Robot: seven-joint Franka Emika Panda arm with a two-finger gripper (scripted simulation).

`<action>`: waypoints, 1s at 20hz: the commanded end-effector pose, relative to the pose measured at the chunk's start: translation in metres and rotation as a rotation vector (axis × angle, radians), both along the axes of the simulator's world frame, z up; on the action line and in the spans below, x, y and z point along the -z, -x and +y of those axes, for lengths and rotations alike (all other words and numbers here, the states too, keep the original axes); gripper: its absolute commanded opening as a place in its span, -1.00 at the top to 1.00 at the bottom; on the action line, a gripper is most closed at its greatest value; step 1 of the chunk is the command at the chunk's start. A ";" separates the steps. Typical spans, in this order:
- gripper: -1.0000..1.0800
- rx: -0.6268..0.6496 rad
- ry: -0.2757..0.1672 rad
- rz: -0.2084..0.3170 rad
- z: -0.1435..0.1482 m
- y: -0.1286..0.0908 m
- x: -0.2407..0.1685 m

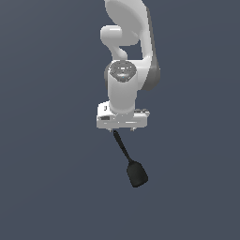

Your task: Pick up the object and move it to a goal position.

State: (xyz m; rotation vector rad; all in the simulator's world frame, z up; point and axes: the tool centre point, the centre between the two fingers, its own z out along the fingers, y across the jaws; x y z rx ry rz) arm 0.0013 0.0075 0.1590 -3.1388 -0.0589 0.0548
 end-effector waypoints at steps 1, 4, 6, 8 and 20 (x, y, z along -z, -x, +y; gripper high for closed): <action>-0.92 -0.040 0.001 -0.002 0.001 -0.005 0.007; -0.92 -0.103 0.002 -0.006 0.003 -0.014 0.019; -0.92 -0.154 0.002 -0.010 0.005 -0.020 0.028; -0.92 -0.210 0.002 -0.014 0.007 -0.027 0.039; -0.92 -0.439 -0.006 -0.032 0.015 -0.052 0.086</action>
